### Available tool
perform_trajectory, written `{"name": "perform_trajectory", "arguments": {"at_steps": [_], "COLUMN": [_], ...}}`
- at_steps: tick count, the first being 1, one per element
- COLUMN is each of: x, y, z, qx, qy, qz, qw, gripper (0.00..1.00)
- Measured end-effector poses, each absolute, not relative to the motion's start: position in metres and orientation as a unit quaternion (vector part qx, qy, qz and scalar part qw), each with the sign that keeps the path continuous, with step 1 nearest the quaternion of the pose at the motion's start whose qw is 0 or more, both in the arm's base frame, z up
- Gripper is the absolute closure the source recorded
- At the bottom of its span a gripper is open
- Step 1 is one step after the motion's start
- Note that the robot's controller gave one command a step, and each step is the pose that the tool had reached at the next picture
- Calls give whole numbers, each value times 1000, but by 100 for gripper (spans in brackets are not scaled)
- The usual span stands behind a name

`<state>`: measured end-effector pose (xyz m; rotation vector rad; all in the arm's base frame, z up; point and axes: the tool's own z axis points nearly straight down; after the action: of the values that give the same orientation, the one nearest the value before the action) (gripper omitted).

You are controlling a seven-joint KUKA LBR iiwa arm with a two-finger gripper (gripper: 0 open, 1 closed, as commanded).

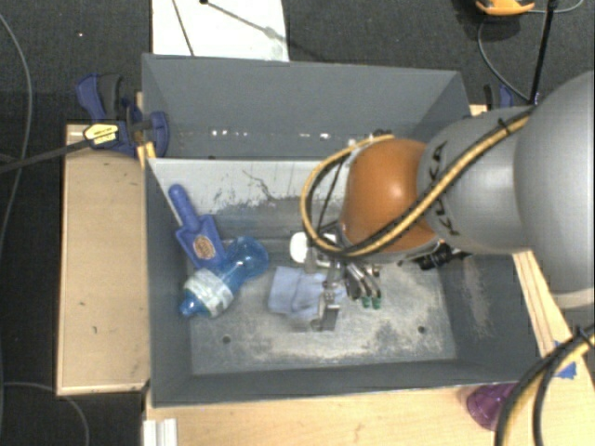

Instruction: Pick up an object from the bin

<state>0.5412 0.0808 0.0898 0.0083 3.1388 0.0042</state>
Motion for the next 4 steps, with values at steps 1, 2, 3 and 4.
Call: {"name": "perform_trajectory", "arguments": {"at_steps": [1, 2, 3, 4], "x": [532, 525, 525, 543], "y": [86, 119, 119, 115], "z": [82, 70, 70, 70], "qx": [21, 46, 47, 47], "qy": [1000, 999, 999, 999], "qz": [2, 2, 2, 2], "qw": [3, 1, 1, 2], "gripper": [0, 100, 100, 100]}}
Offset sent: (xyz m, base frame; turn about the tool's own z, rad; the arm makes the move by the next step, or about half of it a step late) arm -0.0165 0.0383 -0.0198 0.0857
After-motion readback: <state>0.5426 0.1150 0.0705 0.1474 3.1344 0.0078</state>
